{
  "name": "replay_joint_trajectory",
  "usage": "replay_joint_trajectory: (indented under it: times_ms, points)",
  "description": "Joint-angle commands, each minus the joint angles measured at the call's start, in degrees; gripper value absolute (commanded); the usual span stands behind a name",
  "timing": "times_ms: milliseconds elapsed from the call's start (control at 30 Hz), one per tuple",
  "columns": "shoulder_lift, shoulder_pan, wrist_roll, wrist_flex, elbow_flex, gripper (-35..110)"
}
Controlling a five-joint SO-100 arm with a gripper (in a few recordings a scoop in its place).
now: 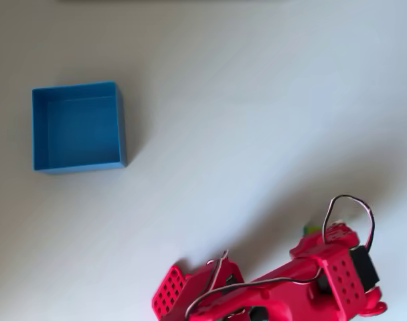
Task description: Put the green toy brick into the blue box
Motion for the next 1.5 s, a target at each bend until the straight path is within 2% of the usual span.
replay_joint_trajectory:
  times_ms: [0,167,300,800,1100,1467]
  points:
    - [0.8,0.8,1.2,-2.3,2.5,22]
    - [0.8,0.7,1.8,-3.5,4.6,7]
    - [0.8,0.4,2.2,-4.0,5.4,0]
    - [0.9,-5.5,2.5,-4.6,2.0,0]
    - [1.8,-19.6,0.8,-4.4,-2.0,0]
    - [1.9,-40.7,-0.8,-4.4,-16.9,0]
